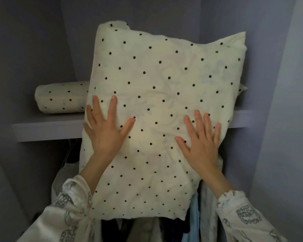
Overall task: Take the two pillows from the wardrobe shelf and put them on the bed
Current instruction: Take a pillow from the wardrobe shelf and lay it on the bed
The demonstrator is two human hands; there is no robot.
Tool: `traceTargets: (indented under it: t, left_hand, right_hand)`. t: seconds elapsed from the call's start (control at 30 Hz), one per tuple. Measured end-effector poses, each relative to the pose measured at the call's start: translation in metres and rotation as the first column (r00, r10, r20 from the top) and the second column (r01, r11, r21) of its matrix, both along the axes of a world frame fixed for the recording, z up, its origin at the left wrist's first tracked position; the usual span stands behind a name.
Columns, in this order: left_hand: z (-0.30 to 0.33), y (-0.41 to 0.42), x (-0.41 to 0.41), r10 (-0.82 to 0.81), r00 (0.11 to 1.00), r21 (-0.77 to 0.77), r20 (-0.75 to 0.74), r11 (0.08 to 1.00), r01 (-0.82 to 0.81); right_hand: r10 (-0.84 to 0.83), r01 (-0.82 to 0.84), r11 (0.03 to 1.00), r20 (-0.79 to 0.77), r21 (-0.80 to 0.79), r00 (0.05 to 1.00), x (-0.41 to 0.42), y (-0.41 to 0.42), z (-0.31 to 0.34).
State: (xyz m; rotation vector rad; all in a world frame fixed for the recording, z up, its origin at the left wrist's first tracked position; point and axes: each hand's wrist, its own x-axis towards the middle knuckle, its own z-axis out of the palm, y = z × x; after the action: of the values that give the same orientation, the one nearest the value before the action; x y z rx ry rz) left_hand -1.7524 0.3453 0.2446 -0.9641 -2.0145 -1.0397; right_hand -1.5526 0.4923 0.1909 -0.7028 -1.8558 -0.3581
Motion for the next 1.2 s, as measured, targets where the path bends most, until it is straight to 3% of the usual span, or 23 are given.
traceTargets:
  t: [0.1, 0.2, 0.4, 0.57, 0.7, 0.8, 1.07, 1.2]
  left_hand:
    - [0.007, -0.001, -0.002, -0.031, 0.995, 0.020, 0.096, 0.999, 0.029]
    - [0.014, -0.005, -0.007, -0.076, 0.968, 0.060, 0.237, 0.996, 0.063]
    - [0.018, -0.008, -0.006, -0.098, 0.919, 0.075, 0.383, 0.994, 0.075]
    - [0.029, -0.017, -0.013, -0.205, 0.854, 0.097, 0.479, 0.979, 0.180]
    - [0.037, -0.023, -0.014, -0.304, 0.784, 0.172, 0.542, 0.953, 0.251]
    - [0.037, -0.025, -0.011, -0.362, 0.744, 0.247, 0.561, 0.931, 0.267]
    - [0.027, -0.043, 0.004, -0.401, 0.753, 0.342, 0.521, 0.907, 0.246]
    - [0.017, -0.072, 0.022, -0.375, 0.772, 0.365, 0.513, 0.909, 0.199]
  right_hand:
    - [0.038, -0.063, 0.973, -0.116, -0.221, 0.992, 0.000, -0.003, 0.005]
    - [0.099, -0.235, 0.872, -0.316, -0.429, 0.943, 0.000, -0.003, 0.011]
    - [0.073, -0.435, 0.654, -0.520, -0.619, 0.851, 0.003, 0.001, 0.024]
    - [0.059, -0.456, 0.625, -0.544, -0.633, 0.837, 0.002, 0.001, 0.026]
    - [0.127, -0.635, 0.550, -0.697, -0.542, 0.705, 0.008, 0.011, 0.033]
    - [0.141, -0.675, 0.501, -0.719, -0.542, 0.681, 0.013, 0.015, 0.037]
    - [0.122, -0.711, 0.412, -0.738, -0.570, 0.663, 0.024, -0.002, 0.047]
    - [0.201, -0.733, 0.364, -0.719, -0.575, 0.665, 0.038, -0.024, 0.041]
